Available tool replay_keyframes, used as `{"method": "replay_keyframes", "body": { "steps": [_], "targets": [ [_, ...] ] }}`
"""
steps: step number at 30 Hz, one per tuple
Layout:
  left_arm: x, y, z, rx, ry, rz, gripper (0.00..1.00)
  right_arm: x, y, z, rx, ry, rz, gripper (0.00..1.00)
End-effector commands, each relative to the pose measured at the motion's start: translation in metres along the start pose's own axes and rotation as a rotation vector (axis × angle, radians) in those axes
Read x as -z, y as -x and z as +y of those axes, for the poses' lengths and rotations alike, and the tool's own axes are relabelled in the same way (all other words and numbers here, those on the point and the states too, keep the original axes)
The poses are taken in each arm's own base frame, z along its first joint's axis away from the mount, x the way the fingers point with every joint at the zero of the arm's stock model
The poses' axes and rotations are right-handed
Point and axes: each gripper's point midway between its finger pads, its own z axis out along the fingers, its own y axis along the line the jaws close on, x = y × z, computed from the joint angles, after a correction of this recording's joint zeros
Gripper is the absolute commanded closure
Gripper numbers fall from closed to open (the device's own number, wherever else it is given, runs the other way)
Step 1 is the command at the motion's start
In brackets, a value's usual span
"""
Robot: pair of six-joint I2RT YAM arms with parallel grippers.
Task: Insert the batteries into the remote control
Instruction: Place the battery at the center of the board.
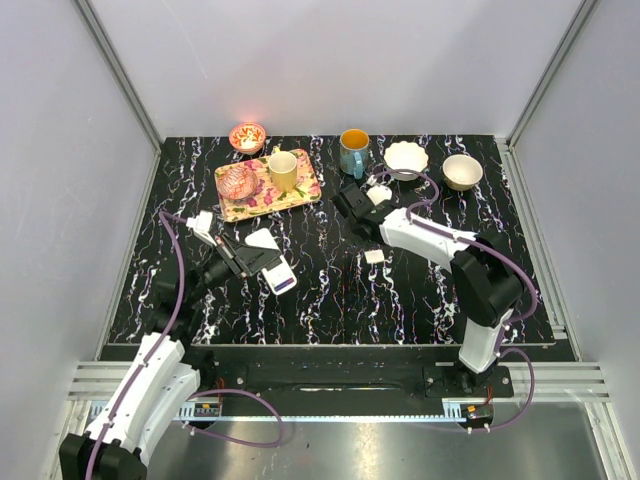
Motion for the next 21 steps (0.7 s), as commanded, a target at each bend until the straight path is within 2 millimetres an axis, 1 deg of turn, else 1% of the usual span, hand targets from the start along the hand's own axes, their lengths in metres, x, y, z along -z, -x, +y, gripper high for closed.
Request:
{"method": "replay_keyframes", "body": {
  "steps": [1,2,4,5,7,8,10,11,13,15,20,21],
  "targets": [
    [0.0,0.006,-0.015,-0.025,-0.072,-0.037,1.0,-0.002,0.009,0.006,-0.194,-0.016,-0.054,1.0],
    [0.001,0.006,-0.015,-0.024,-0.073,-0.038,1.0,-0.003,0.013,0.008,-0.214,-0.019,-0.065,1.0],
    [0.001,0.005,-0.014,-0.023,-0.072,-0.037,1.0,-0.013,0.015,0.001,-0.251,-0.065,-0.078,1.0],
    [0.001,0.005,-0.014,-0.022,-0.07,-0.038,1.0,-0.02,0.013,-0.001,-0.297,-0.078,-0.069,1.0],
    [0.001,0.004,-0.013,-0.019,-0.07,-0.04,1.0,-0.027,0.012,-0.005,-0.349,-0.093,-0.052,1.0],
    [0.001,0.004,-0.012,-0.017,-0.066,-0.038,1.0,-0.034,0.009,-0.008,-0.391,-0.109,-0.04,1.0],
    [0.002,0.003,-0.011,-0.015,-0.066,-0.039,1.0,-0.039,0.002,-0.01,-0.439,-0.121,-0.003,1.0],
    [0.002,0.002,-0.01,-0.014,-0.065,-0.039,1.0,-0.046,-0.002,-0.016,-0.489,-0.143,0.008,1.0],
    [0.002,0.001,-0.009,-0.01,-0.063,-0.04,1.0,-0.051,-0.007,-0.018,-0.565,-0.158,0.027,1.0],
    [0.003,0.001,-0.008,-0.009,-0.062,-0.044,1.0,-0.055,-0.012,-0.022,-0.593,-0.179,0.029,1.0],
    [0.003,0.0,-0.005,-0.006,-0.057,-0.043,1.0,-0.058,-0.014,-0.026,-0.683,-0.219,0.014,1.0],
    [0.003,-0.001,-0.003,-0.004,-0.055,-0.042,1.0,-0.058,-0.013,-0.027,-0.696,-0.228,0.013,0.97]
  ]
}}
